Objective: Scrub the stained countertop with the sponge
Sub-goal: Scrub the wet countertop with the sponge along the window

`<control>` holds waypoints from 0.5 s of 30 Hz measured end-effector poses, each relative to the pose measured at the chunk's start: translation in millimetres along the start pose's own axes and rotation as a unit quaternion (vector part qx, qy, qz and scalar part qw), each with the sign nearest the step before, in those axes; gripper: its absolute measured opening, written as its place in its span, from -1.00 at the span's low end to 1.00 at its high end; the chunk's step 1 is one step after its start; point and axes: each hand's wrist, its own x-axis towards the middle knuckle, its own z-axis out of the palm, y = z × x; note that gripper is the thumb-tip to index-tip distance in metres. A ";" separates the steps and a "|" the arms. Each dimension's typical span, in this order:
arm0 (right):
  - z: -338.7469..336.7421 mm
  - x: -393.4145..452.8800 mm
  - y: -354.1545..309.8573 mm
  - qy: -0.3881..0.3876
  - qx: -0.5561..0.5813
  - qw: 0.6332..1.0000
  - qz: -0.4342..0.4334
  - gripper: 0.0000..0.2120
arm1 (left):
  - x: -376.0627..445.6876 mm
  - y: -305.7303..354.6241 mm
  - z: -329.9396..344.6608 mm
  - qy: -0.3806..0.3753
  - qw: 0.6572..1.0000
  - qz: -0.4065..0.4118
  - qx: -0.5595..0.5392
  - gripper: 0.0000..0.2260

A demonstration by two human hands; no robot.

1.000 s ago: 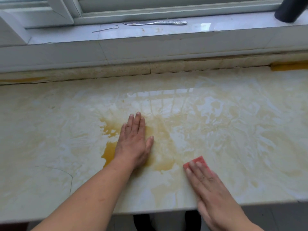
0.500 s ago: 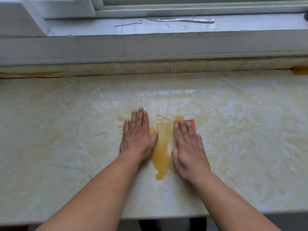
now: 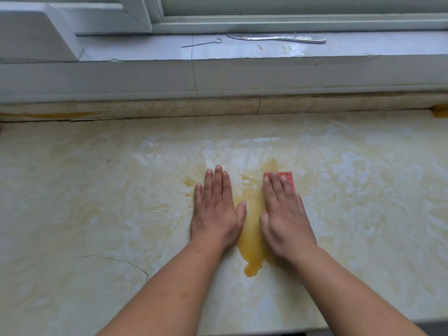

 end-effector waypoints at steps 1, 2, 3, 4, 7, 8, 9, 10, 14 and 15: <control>3.8 -16.1 0.4 0.000 -0.002 1.000 -0.008 -0.26 | -0.1 0.0 0.5 0.001 1.000 0.000 0.000 -0.27; 7.1 -34.2 0.9 -0.003 -0.007 1.000 -0.018 -0.27 | 0.2 0.0 0.5 0.002 1.000 0.000 -0.001 -0.27; 9.7 -50.1 1.8 -0.011 -0.010 1.000 -0.023 -0.27 | 0.5 0.0 0.6 0.001 1.000 0.001 -0.002 -0.27; 11.6 -59.0 3.5 -0.018 -0.014 0.999 -0.023 -0.28 | 0.7 -0.3 0.8 0.002 1.000 0.002 -0.002 -0.28; 8.0 -34.0 4.7 -0.007 -0.015 1.000 -0.018 -0.27 | 1.0 -0.2 0.5 0.001 1.000 0.000 0.001 -0.27; 4.4 -14.0 3.1 0.006 -0.012 1.000 -0.018 -0.27 | 1.1 0.3 -0.1 -0.003 1.000 -0.001 0.000 -0.27; -1.1 7.2 0.7 0.013 -0.008 1.000 -0.015 -0.28 | 0.9 0.6 -0.2 -0.005 1.000 -0.002 0.001 -0.27; -6.8 25.8 -1.4 0.012 -0.005 1.000 -0.009 -0.29 | 0.7 0.8 -0.2 -0.004 1.000 -0.003 0.001 -0.27; -8.3 28.1 -6.0 0.015 -0.023 1.000 -0.003 -0.28 | 0.3 0.4 0.0 -0.003 1.000 -0.003 0.003 -0.27; -4.3 13.1 -5.9 0.016 -0.022 1.000 -0.007 -0.27 | 0.3 0.5 0.3 -0.002 1.000 -0.003 0.005 -0.27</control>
